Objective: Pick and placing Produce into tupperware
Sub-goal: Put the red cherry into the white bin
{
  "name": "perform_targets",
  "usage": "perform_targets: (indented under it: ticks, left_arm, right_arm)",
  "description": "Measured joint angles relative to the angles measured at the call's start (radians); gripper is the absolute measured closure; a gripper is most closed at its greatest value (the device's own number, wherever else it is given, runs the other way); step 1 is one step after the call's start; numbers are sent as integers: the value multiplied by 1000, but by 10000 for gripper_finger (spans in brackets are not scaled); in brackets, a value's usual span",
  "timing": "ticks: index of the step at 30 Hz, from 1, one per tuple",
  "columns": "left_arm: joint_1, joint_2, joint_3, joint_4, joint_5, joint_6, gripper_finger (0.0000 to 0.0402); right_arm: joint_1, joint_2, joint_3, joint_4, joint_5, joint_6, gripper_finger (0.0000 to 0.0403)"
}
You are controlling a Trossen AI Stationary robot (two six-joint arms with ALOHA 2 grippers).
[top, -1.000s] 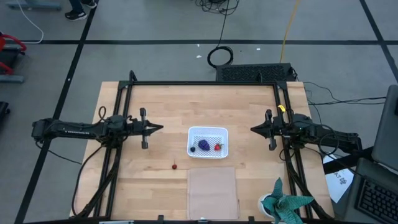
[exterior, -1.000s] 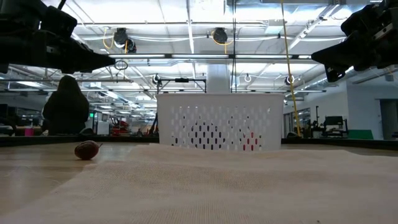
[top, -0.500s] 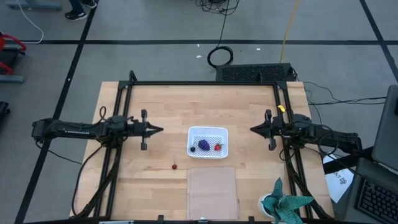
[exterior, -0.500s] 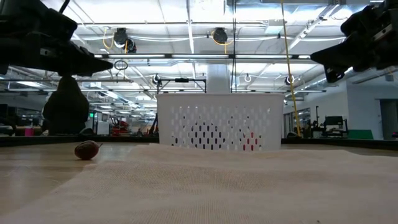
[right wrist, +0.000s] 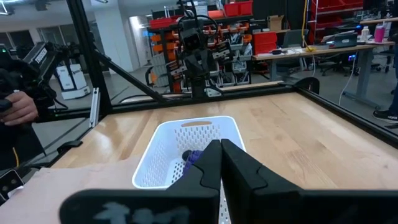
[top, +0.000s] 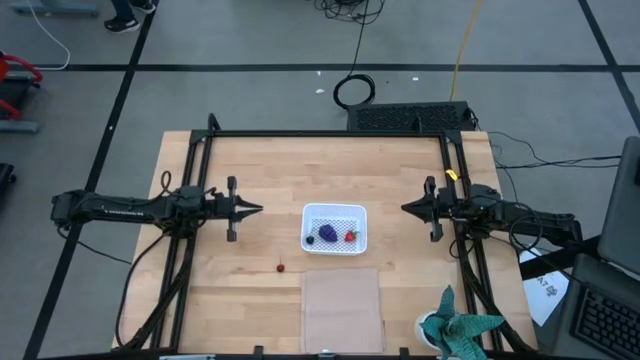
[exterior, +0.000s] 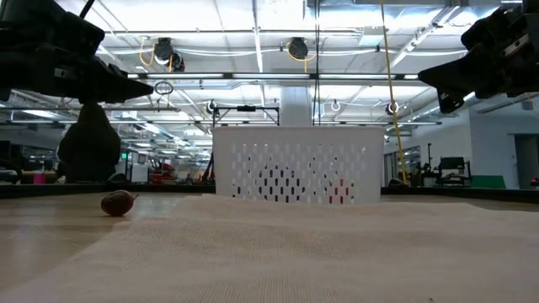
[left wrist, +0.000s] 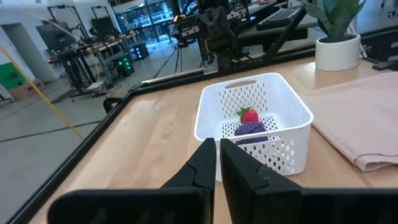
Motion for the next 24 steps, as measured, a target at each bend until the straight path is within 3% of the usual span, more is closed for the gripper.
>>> perform_targets:
  ticks: [24]
  left_arm:
    - [0,0,0,4,-1,-33,376]
  right_arm:
    - [0,0,0,-3,0,-10,403]
